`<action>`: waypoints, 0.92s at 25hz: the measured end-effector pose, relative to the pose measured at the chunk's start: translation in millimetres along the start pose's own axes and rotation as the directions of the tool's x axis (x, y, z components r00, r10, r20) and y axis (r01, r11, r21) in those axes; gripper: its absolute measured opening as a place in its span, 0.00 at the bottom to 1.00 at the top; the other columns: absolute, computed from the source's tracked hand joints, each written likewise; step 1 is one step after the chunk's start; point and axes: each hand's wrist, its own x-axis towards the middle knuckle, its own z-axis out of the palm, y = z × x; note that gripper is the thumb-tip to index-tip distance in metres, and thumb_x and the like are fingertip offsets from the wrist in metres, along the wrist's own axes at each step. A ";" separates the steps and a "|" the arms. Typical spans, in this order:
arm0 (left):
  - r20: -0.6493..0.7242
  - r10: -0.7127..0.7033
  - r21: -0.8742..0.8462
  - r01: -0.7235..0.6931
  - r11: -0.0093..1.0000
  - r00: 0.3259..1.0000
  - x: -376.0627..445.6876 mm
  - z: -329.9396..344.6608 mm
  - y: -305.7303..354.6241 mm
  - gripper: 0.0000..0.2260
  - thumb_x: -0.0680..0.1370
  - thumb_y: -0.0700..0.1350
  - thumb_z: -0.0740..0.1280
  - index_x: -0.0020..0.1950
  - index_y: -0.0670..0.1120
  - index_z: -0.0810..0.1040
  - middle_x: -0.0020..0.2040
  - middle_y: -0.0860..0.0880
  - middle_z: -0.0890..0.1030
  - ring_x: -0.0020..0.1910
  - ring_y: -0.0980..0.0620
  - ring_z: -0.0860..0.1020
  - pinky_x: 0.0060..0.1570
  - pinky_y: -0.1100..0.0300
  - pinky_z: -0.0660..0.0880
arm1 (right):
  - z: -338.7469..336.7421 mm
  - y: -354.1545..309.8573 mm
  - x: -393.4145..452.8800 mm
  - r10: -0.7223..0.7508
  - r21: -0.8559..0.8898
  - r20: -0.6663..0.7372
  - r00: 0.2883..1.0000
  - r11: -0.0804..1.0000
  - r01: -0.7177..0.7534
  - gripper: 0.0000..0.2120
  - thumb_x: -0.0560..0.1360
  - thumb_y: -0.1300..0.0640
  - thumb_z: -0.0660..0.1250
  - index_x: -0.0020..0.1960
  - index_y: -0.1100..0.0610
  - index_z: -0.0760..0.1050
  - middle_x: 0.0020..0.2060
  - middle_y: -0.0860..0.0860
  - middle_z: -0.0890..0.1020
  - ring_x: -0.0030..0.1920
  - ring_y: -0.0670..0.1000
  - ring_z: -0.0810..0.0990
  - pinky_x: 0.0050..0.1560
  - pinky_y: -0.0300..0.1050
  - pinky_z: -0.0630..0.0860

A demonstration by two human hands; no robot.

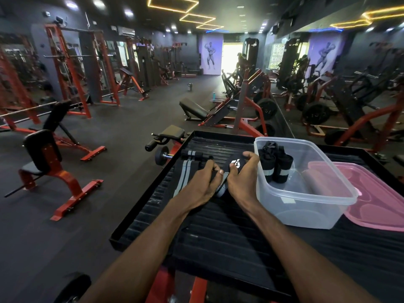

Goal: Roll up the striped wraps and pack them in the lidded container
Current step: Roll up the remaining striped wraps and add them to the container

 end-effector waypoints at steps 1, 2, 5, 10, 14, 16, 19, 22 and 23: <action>-0.011 -0.005 -0.012 0.005 1.000 1.000 0.0 -0.2 0.2 0.06 0.84 0.47 0.59 0.51 0.45 0.68 0.30 0.54 0.72 0.25 0.60 0.68 0.28 0.67 0.64 | 0.0 1.6 0.5 0.004 -0.021 0.025 1.000 1.000 -0.004 0.17 0.78 0.63 0.65 0.64 0.60 0.65 0.60 0.55 0.72 0.59 0.52 0.72 0.60 0.43 0.70; -0.020 -0.013 -0.019 0.012 1.000 1.000 0.3 -0.8 0.3 0.06 0.84 0.46 0.59 0.51 0.45 0.68 0.31 0.53 0.72 0.25 0.59 0.68 0.28 0.66 0.65 | -0.9 2.1 0.5 0.005 -0.049 0.064 0.998 0.999 -0.002 0.16 0.79 0.61 0.65 0.64 0.61 0.66 0.61 0.55 0.71 0.59 0.50 0.70 0.58 0.38 0.66; -0.062 -0.006 -0.028 0.004 1.000 0.998 1.5 -3.0 -2.3 0.06 0.84 0.46 0.58 0.52 0.43 0.67 0.33 0.51 0.73 0.27 0.58 0.68 0.29 0.64 0.66 | -4.2 5.9 -1.7 -0.086 -0.208 0.209 0.974 0.969 0.130 0.11 0.82 0.56 0.61 0.59 0.62 0.72 0.63 0.57 0.72 0.62 0.53 0.71 0.56 0.33 0.62; -0.212 0.003 -0.075 -0.019 0.997 0.977 5.9 -5.4 -10.5 0.04 0.84 0.43 0.59 0.52 0.44 0.67 0.36 0.51 0.73 0.30 0.59 0.70 0.33 0.61 0.69 | -3.9 1.5 -12.3 -0.113 -0.300 0.462 0.880 0.913 0.275 0.20 0.84 0.46 0.51 0.47 0.53 0.77 0.43 0.51 0.81 0.45 0.54 0.79 0.46 0.48 0.71; -0.280 -0.023 -0.095 -0.004 0.995 0.960 6.9 -1.3 -13.3 0.04 0.83 0.46 0.59 0.52 0.45 0.67 0.37 0.52 0.75 0.33 0.55 0.73 0.38 0.51 0.72 | -7.2 -8.6 -10.2 0.036 -0.178 0.498 0.866 0.982 0.062 0.19 0.83 0.45 0.56 0.35 0.50 0.71 0.31 0.45 0.77 0.34 0.46 0.75 0.38 0.47 0.69; -0.297 -0.059 -0.110 0.027 0.994 0.953 7.2 0.6 -9.8 0.04 0.83 0.44 0.59 0.52 0.44 0.69 0.38 0.51 0.76 0.35 0.54 0.75 0.39 0.52 0.73 | -6.6 -10.0 -9.9 0.059 -0.131 0.482 0.874 0.991 0.005 0.20 0.81 0.43 0.58 0.34 0.51 0.71 0.28 0.46 0.77 0.32 0.47 0.78 0.37 0.49 0.75; -0.333 -0.093 -0.044 0.083 0.996 0.938 7.5 2.1 -3.9 0.09 0.84 0.44 0.58 0.51 0.42 0.76 0.42 0.47 0.80 0.41 0.49 0.78 0.43 0.54 0.73 | -7.1 -9.2 -9.1 0.049 -0.224 0.457 0.888 0.973 0.062 0.24 0.80 0.38 0.55 0.35 0.53 0.73 0.32 0.50 0.80 0.36 0.54 0.81 0.40 0.51 0.77; -0.298 -0.149 0.011 0.160 0.987 0.943 8.6 2.9 -8.1 0.16 0.83 0.51 0.58 0.44 0.45 0.80 0.42 0.48 0.79 0.45 0.49 0.78 0.45 0.57 0.72 | -9.1 -8.8 -8.3 0.060 -0.341 0.429 0.901 0.935 0.100 0.28 0.81 0.37 0.52 0.31 0.54 0.71 0.33 0.53 0.80 0.38 0.56 0.78 0.40 0.48 0.68; -0.236 -0.197 -0.011 0.200 0.980 0.952 9.0 2.2 -8.9 0.18 0.83 0.54 0.57 0.42 0.47 0.80 0.41 0.49 0.79 0.44 0.51 0.78 0.44 0.59 0.71 | -10.2 -8.7 -8.2 0.083 -0.358 0.416 0.906 0.930 0.079 0.29 0.81 0.37 0.51 0.29 0.54 0.70 0.33 0.54 0.80 0.38 0.56 0.78 0.40 0.48 0.68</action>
